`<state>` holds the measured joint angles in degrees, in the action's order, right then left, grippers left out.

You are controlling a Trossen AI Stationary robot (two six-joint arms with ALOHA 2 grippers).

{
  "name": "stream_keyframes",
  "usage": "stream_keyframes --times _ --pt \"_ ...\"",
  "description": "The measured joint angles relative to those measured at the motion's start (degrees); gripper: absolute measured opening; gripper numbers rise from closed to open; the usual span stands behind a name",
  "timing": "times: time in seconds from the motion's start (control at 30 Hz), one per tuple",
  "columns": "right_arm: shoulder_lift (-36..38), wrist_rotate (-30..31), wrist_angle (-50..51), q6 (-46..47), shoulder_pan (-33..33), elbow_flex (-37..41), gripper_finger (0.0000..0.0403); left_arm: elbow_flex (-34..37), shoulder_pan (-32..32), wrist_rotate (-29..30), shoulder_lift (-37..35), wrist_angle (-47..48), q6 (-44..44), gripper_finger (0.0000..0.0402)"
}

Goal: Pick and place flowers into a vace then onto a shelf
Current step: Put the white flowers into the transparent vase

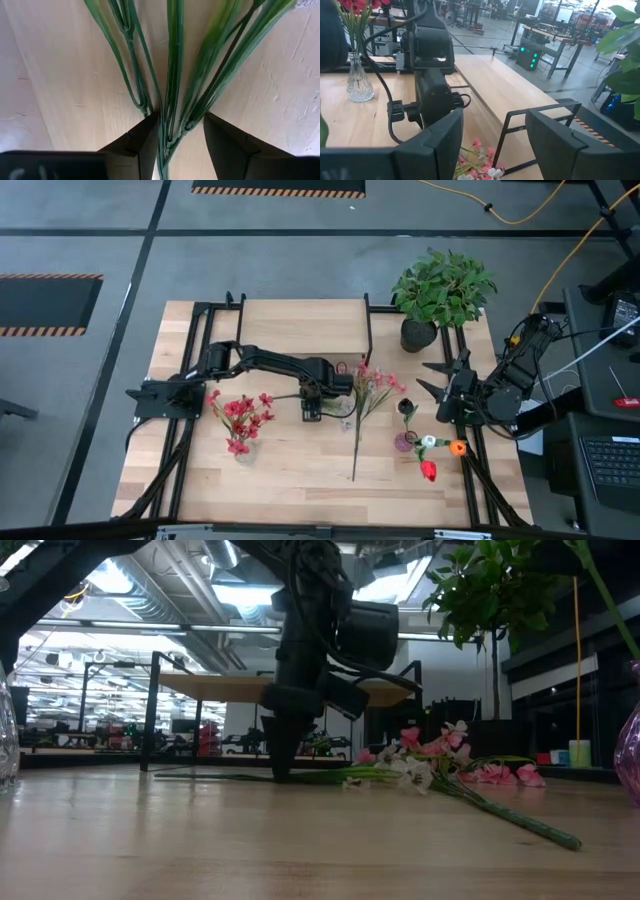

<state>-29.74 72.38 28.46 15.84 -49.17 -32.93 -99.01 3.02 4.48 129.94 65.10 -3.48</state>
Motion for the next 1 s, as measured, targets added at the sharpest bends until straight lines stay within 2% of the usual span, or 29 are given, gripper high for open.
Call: stream_keyframes --times 0.17,0.43,0.73,1.0 --pt "0.0 0.0 0.16 -0.02 0.0 0.0 0.0216 0.08 0.08 -1.64 0.14 -0.17 -0.28 0.0125" --pt "0.0 0.0 0.16 -1.22 0.01 0.0 0.0216 0.18 0.05 -2.81 -0.06 -0.31 -3.67 0.0012" --pt "-0.01 -0.02 0.18 -1.33 0.0 0.0 0.0216 0.82 0.17 -1.62 -2.56 4.03 -5.38 0.0006" --pt "-0.02 -0.02 0.51 -1.36 0.02 0.02 0.0216 0.51 0.08 -0.16 -9.24 5.62 -5.8 0.0004"
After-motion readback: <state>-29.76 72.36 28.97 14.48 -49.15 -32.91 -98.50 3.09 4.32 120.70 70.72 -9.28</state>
